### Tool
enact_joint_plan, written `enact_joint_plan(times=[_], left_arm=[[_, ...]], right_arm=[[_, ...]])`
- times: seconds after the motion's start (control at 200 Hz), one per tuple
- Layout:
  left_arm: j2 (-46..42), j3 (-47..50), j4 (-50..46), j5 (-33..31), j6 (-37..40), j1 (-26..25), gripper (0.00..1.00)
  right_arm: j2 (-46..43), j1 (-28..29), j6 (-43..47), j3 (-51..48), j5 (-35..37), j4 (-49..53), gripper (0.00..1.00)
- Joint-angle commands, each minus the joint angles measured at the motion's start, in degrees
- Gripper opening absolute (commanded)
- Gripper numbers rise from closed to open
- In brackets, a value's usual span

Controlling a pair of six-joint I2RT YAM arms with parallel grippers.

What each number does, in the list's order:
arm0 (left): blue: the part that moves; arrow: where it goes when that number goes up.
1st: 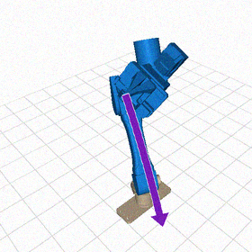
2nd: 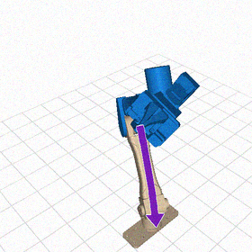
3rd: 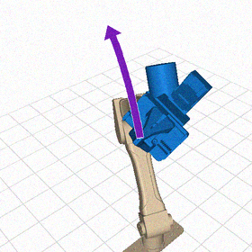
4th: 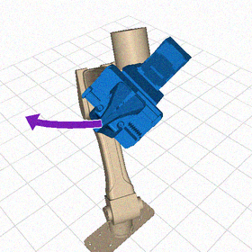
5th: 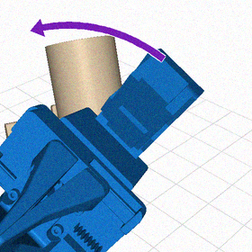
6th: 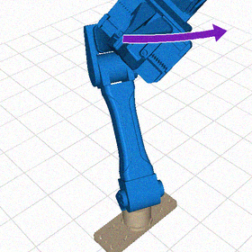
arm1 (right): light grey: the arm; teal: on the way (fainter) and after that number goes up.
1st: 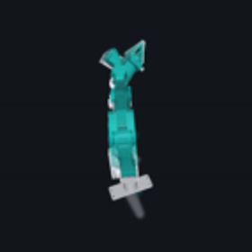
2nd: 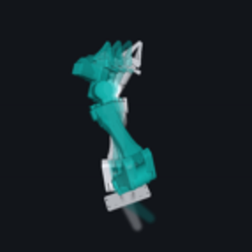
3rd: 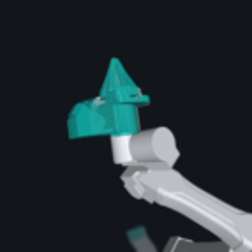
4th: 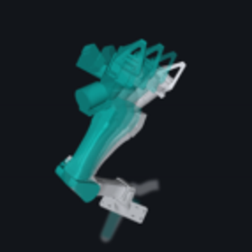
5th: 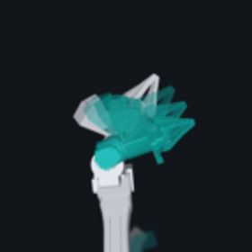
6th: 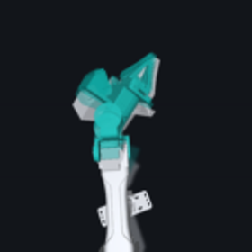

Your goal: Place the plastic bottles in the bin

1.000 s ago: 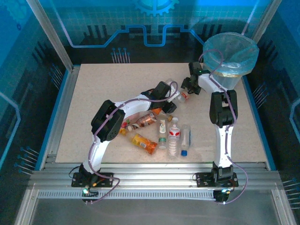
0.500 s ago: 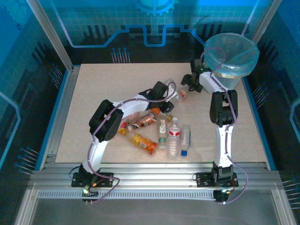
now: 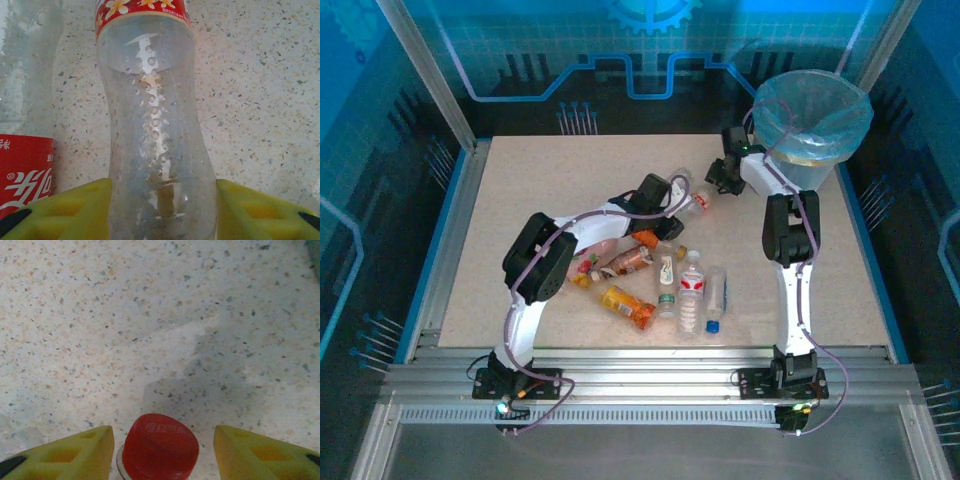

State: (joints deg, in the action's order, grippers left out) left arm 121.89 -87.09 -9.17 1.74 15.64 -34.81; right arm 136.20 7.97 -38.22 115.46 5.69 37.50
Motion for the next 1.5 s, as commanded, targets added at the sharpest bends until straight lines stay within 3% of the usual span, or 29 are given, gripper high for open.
enact_joint_plan(times=[0.0,0.245,0.43,0.965,1.166,1.496], left_arm=[[0.13,3.14,-5.18,-1.74,1.58,1.00,0.50],[-0.58,1.93,-4.34,-1.73,1.27,1.37,0.51],[-1.44,1.62,-2.80,-2.15,0.29,1.67,0.52],[-7.78,5.42,1.85,-3.21,-1.84,1.69,0.55],[-8.24,4.84,2.51,-3.88,-1.48,1.89,0.56],[-15.50,2.75,3.03,-4.55,-2.17,1.85,0.69]], right_arm=[[2.34,0.24,-1.71,1.70,-2.02,1.28,0.53],[-2.31,0.42,-1.04,-3.39,-5.49,-3.22,0.41],[-7.94,2.03,-0.37,-7.35,-3.91,-5.79,0.31],[-18.61,6.09,-1.01,-17.02,-2.06,-11.66,0.17],[-21.24,6.37,0.55,-16.87,-1.04,-12.00,0.00],[-27.58,7.66,5.54,-13.63,4.13,-11.16,0.00]])
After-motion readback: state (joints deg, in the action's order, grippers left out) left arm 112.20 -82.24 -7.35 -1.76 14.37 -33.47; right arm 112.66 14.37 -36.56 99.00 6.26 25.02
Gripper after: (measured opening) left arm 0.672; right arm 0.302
